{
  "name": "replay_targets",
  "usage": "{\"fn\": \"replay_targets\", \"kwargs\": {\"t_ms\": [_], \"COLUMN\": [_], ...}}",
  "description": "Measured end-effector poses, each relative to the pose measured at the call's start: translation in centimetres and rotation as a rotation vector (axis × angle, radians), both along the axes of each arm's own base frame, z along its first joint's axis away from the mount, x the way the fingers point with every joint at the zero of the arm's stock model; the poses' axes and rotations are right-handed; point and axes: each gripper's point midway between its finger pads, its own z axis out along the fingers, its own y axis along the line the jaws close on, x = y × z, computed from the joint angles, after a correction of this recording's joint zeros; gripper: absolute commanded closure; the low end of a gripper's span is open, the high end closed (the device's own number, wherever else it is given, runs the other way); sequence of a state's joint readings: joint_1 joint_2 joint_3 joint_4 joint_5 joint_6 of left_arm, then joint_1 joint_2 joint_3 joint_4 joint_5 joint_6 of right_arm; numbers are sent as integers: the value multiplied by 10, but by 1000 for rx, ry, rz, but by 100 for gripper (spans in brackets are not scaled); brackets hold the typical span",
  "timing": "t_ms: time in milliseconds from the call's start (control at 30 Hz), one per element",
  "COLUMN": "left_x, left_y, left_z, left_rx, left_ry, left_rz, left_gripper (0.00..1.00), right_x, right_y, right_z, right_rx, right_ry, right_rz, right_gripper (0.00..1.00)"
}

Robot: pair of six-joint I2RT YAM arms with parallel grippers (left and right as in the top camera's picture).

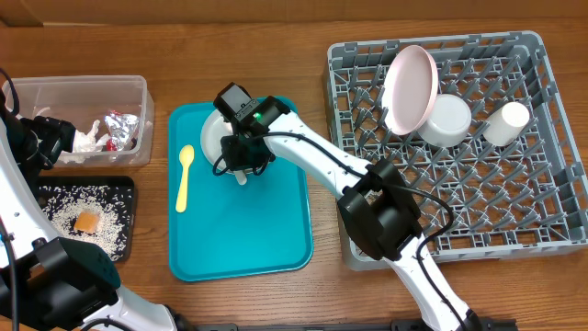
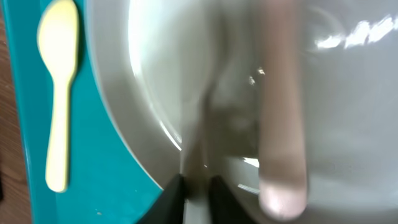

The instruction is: Sort waste into correct bins and load items into the dishwasher rack

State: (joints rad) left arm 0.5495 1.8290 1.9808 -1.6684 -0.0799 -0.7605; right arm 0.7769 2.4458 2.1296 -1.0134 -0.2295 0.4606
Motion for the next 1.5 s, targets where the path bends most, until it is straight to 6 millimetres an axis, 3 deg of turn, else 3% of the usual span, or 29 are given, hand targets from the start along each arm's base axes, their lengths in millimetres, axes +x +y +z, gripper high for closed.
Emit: {"fn": "replay_targets", "kwargs": {"t_ms": [267, 300, 367, 400, 733, 1033, 1500], "left_x": [0, 0, 0, 0, 0, 0, 0], "left_y": [0, 0, 0, 0, 0, 0, 0], "left_z": [0, 0, 0, 0, 0, 0, 0], "left_rx": [0, 0, 0, 0, 0, 0, 0], "left_ry": [0, 0, 0, 0, 0, 0, 0], "left_rz": [0, 0, 0, 0, 0, 0, 0], "left_gripper": [0, 0, 0, 0, 0, 0, 0], "right_x": [1, 1, 1, 1, -1, -7, -7], "right_y": [1, 1, 1, 1, 3, 16, 16], "right_z": [2, 2, 2, 2, 2, 4, -7], "right_rx": [1, 1, 1, 2, 8, 24, 24], "right_ry": [-4, -4, -6, -8, -6, -29, -32], "right_rz": [4, 4, 7, 12, 22, 44, 45], "right_gripper": [93, 88, 68, 66, 62, 66, 67]}}
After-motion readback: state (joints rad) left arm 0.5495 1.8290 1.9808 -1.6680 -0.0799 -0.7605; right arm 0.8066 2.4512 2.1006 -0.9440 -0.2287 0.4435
